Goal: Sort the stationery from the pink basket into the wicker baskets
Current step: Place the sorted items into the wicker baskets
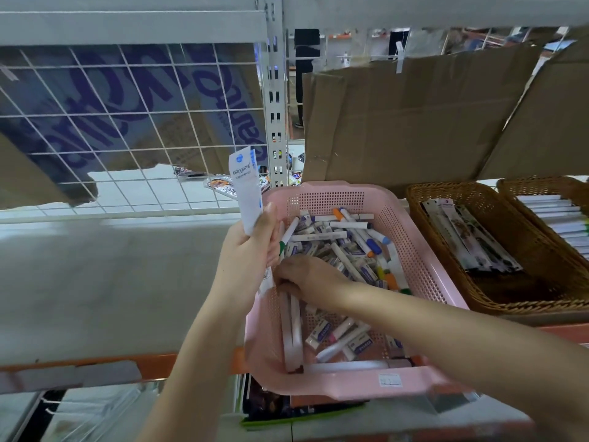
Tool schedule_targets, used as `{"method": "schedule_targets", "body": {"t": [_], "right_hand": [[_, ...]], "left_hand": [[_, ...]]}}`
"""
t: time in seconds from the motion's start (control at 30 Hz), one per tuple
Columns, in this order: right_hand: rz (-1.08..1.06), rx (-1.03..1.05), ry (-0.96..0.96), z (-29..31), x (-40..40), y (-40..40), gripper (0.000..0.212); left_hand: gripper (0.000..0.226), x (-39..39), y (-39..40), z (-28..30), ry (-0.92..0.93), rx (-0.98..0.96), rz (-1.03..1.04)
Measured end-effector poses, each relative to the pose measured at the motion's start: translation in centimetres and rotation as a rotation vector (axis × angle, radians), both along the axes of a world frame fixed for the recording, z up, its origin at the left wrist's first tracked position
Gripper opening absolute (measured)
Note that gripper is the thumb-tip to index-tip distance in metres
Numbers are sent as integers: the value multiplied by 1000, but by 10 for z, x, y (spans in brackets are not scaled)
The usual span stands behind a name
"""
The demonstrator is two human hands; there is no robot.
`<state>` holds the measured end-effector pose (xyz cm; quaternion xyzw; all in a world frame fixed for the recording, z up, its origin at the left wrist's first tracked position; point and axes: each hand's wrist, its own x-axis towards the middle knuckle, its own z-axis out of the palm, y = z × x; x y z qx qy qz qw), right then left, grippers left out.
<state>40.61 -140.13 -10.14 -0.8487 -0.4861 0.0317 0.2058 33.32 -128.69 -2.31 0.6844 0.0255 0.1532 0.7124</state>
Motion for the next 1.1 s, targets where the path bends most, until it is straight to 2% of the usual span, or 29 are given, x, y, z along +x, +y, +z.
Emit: {"method": "schedule_targets", "body": {"t": [0.2, 0.33, 0.5, 0.63, 0.8, 0.97, 1.1], "right_hand": [[-101, 131, 84, 36, 8, -8, 8], [-263, 416, 310, 73, 10, -32, 5], [-263, 758, 582, 111, 5, -50, 12], [-241, 843, 698, 130, 1, -52, 12], [-171, 982, 783, 147, -10, -47, 12], [-148, 1062, 815, 151, -25, -33, 14], [-180, 1068, 781, 147, -33, -29, 11]], "left_hand": [[47, 1, 2, -2, -1, -26, -15], [53, 1, 4, -4, -1, 0, 6], [51, 2, 3, -5, 39, 40, 34], [39, 1, -3, -2, -14, 97, 56], [39, -3, -14, 0, -63, 135, -68], [12, -5, -24, -1, -78, 178, -125], [28, -5, -23, -11, -72, 202, -58]]}}
